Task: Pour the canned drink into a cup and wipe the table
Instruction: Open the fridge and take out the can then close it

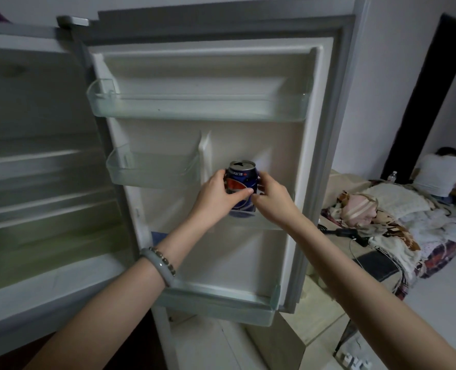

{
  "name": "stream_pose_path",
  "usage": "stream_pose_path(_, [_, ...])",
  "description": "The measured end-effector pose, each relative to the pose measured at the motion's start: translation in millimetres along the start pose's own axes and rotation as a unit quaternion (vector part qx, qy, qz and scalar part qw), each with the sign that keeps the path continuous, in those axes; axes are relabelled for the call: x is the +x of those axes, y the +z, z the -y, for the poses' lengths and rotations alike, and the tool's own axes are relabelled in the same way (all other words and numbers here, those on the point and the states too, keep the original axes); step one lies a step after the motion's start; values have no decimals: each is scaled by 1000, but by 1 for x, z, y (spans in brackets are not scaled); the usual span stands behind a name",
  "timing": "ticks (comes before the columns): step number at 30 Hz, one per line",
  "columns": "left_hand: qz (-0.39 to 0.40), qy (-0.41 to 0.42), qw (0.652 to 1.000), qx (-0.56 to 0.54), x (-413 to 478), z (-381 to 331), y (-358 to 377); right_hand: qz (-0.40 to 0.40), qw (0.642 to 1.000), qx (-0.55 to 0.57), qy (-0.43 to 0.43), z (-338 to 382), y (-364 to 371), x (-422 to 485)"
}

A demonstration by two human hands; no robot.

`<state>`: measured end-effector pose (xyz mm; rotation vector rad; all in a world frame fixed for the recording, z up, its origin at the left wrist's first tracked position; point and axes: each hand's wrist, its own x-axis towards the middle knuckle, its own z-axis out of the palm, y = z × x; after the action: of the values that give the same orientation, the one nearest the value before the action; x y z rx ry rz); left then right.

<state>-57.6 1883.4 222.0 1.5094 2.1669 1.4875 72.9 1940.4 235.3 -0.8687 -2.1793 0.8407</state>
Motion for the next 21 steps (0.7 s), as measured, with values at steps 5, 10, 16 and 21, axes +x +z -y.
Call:
stream_pose_path(5, [1, -31, 999, 33, 8, -5, 6, 11, 1000, -5, 28, 0, 0, 4])
stream_pose_path(10, [-10, -52, 998, 38, 11, -10, 5, -1, 999, 30, 28, -2, -1, 5])
stream_pose_path(16, [-42, 0, 999, 10, 4, -25, -9, -15, 995, 97, -22, 12, -9, -4])
stream_pose_path(21, [-38, 35, 998, -26, -14, -38, -31, -22, 992, 109, -56, 26, -21, -29])
